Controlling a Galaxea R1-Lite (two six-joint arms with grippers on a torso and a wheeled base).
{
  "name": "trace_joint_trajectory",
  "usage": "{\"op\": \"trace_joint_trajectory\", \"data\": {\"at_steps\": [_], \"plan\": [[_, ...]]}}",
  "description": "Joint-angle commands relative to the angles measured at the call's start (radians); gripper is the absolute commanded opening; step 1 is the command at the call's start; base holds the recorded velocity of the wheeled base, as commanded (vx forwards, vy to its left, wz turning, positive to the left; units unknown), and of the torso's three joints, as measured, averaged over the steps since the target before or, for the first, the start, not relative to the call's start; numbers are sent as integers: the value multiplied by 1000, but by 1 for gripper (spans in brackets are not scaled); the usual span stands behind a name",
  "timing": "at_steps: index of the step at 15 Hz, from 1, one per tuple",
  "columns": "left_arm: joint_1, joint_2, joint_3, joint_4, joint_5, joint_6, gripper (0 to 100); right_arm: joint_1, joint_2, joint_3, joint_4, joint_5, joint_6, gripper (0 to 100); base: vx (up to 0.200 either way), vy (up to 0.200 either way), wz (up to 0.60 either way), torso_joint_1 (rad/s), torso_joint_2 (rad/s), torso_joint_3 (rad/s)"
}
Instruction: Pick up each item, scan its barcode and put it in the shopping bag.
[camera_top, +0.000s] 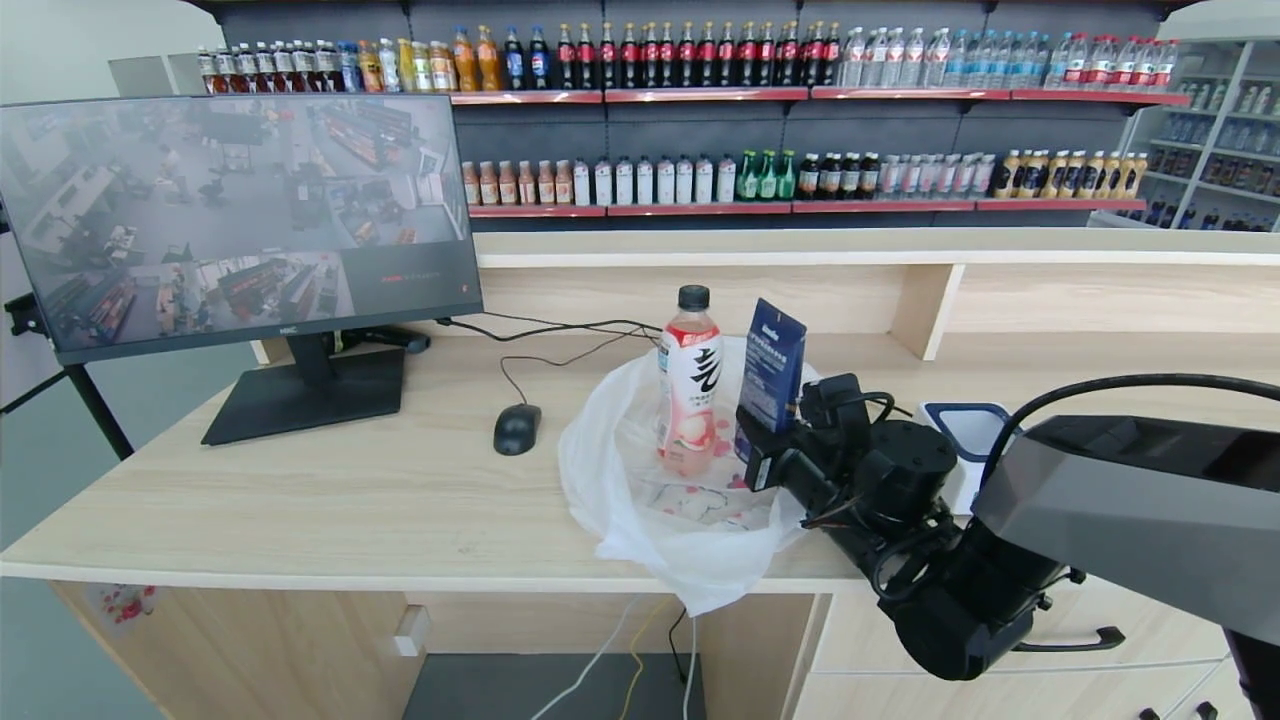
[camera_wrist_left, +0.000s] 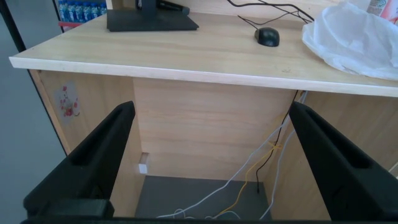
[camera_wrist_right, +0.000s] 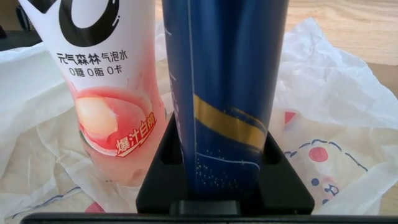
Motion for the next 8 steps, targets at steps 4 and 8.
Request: {"op": "trace_joint_trajectory", "data": {"at_steps": [4,8], "plan": [[0,0,0,0,0,0,100,1,-20,-3,-4,-1,22,100,0,0,0,0,0,0],[0,0,0,0,0,0,100,1,-56,11,-4,-1,22,100,0,0,0,0,0,0]]}}
